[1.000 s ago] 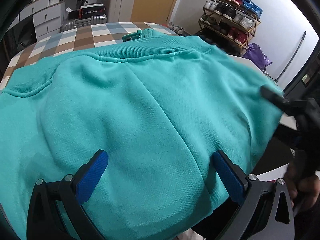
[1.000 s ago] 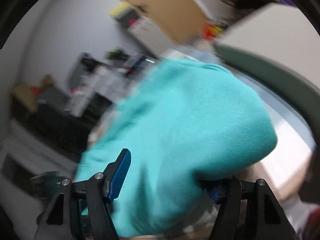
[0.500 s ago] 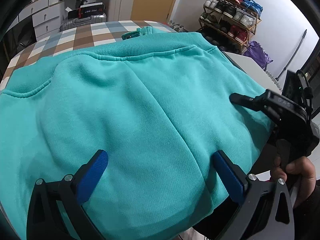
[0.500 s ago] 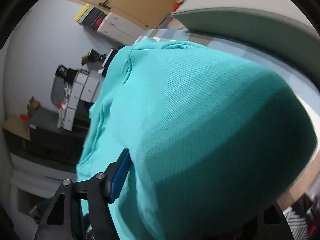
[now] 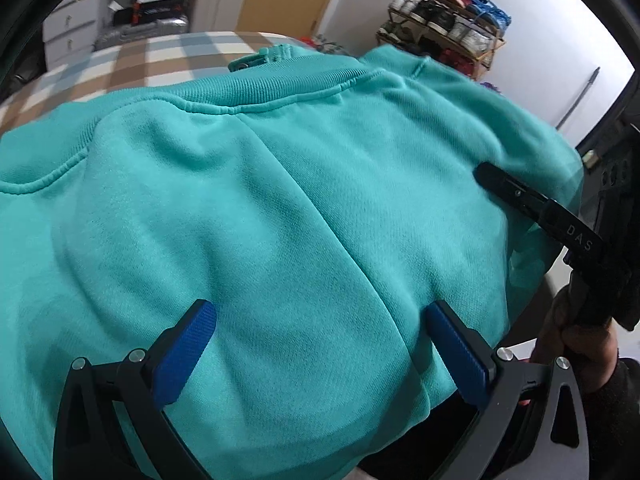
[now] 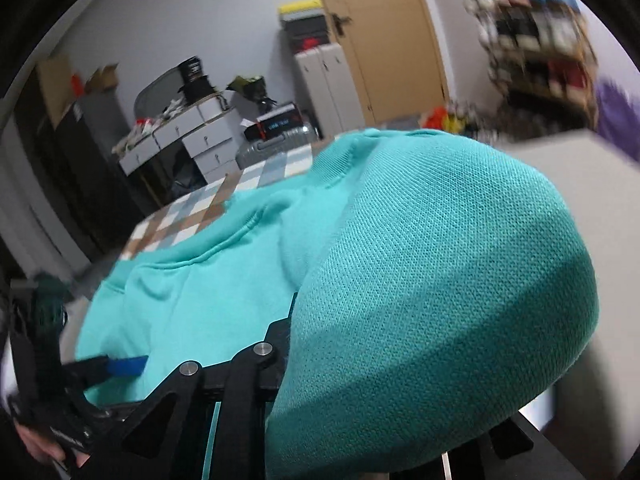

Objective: Fold large clothes

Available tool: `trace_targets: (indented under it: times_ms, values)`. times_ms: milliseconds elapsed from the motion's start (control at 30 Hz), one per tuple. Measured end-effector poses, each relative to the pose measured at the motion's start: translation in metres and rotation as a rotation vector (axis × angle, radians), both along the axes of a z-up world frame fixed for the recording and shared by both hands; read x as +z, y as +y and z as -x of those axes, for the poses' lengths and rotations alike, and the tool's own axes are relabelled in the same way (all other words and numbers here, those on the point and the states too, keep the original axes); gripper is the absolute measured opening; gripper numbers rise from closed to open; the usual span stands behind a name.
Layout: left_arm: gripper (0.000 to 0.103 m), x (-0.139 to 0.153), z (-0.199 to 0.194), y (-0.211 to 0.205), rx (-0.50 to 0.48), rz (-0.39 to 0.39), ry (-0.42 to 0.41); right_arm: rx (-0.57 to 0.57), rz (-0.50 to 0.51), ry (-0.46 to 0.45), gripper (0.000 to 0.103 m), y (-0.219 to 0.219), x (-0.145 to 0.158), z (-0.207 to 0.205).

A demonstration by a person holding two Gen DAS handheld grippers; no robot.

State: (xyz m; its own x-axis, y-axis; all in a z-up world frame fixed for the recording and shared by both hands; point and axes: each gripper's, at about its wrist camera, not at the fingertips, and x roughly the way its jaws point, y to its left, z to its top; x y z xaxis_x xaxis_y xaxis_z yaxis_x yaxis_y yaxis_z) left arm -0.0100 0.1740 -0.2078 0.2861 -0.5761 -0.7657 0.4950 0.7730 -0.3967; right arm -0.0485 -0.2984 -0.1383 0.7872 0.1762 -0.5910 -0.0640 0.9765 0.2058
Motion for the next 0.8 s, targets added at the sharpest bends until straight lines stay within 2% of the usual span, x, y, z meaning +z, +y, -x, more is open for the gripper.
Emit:
trace_targets:
  times_ms: [167, 233, 267, 300, 367, 400, 433, 500, 533, 600, 667, 733, 800]
  values:
    - [0.102, -0.001, -0.014, -0.039, -0.066, 0.135, 0.089, 0.005, 0.197, -0.06, 0.014, -0.008, 0.042, 0.002]
    - [0.102, -0.002, -0.02, -0.065, -0.142, 0.176, 0.125, -0.002, 0.349, -0.112, 0.014, 0.004, 0.064, 0.01]
    - [0.102, -0.002, -0.025, -0.078, -0.195, 0.221, 0.163, 0.014, 0.419, -0.143, 0.013, 0.019, 0.075, 0.014]
    - [0.101, -0.004, -0.03, -0.083, -0.221, 0.28, 0.197, 0.044, 0.478, -0.177, 0.013, 0.035, 0.083, 0.018]
    - [0.096, -0.003, -0.038, -0.077, -0.25, 0.369, 0.263, 0.122, 0.673, -0.209, 0.014, 0.075, 0.086, 0.022]
    - [0.093, -0.002, -0.039, -0.069, -0.241, 0.379, 0.284, 0.162, 0.804, -0.224, 0.013, 0.098, 0.08, 0.024]
    - [0.092, -0.001, -0.038, -0.054, -0.229, 0.383, 0.3, 0.202, 0.891, -0.257, 0.014, 0.116, 0.073, 0.028]
    - [0.093, 0.007, -0.03, -0.006, -0.194, 0.426, 0.287, 0.296, 1.015, -0.281, 0.014, 0.151, 0.054, 0.038]
    - [0.094, 0.014, -0.025, 0.027, -0.166, 0.447, 0.253, 0.338, 1.069, -0.276, 0.014, 0.17, 0.041, 0.043]
    - [0.094, 0.022, -0.02, 0.08, -0.077, 0.456, 0.208, 0.4, 1.113, -0.281, 0.014, 0.196, 0.02, 0.053]
    - [0.093, 0.025, -0.018, 0.126, 0.018, 0.444, 0.212, 0.458, 1.133, -0.299, 0.015, 0.22, -0.001, 0.065]
    - [0.093, 0.023, -0.011, 0.156, 0.054, 0.438, 0.212, 0.508, 1.15, -0.272, 0.017, 0.243, -0.024, 0.073]
    - [0.093, 0.015, -0.007, 0.169, 0.077, 0.376, 0.234, 0.539, 1.148, -0.204, 0.022, 0.258, -0.045, 0.077]
